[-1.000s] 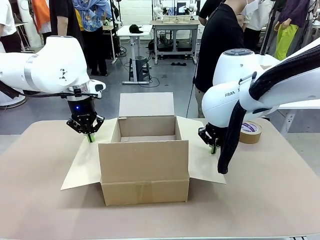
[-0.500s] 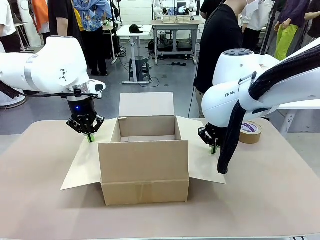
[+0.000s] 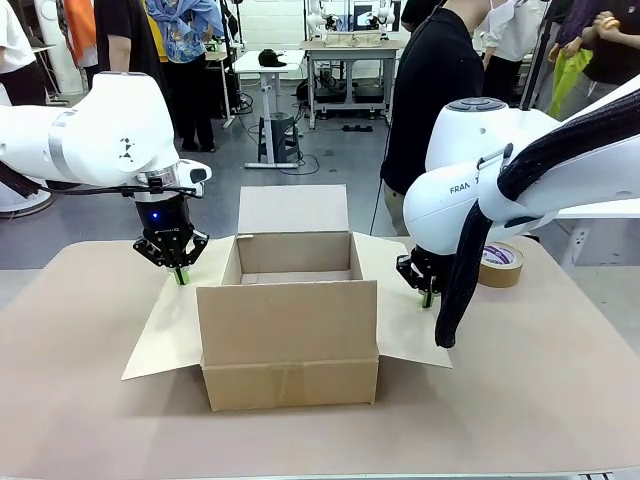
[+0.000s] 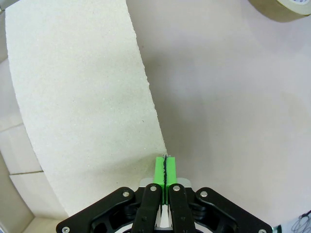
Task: Wrap the clocks to prevent damage.
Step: Once the human has placed the objects inside and stepped back, release both hands from the side flaps of the Package Box.
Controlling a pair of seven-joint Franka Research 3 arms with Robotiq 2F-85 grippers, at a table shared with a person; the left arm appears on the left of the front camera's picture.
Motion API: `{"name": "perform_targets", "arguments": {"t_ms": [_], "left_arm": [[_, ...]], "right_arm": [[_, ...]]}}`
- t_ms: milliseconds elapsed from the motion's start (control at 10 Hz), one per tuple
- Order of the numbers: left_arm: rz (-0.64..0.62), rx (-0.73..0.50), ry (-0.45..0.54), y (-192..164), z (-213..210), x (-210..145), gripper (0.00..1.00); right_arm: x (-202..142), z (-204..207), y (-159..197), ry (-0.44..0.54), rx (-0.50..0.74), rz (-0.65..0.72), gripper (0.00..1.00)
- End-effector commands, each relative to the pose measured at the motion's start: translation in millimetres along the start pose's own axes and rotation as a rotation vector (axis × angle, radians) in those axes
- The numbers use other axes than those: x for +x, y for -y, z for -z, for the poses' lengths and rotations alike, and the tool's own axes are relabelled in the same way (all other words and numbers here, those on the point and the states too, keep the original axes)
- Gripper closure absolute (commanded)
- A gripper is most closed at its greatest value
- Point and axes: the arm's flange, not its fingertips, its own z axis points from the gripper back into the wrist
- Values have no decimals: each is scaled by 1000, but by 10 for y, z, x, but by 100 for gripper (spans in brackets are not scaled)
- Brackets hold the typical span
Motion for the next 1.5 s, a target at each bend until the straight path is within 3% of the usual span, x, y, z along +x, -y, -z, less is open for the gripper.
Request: {"name": "perform_targets", "arguments": {"t_ms": [0,1400], "left_arm": [[-3,6,1,-5,7,-4,100],[-3,6,1,-5,7,-4,100]], "right_arm": [[-12,15,-8,0,-4,0,99],[-12,15,-8,0,-4,0,99]]}}
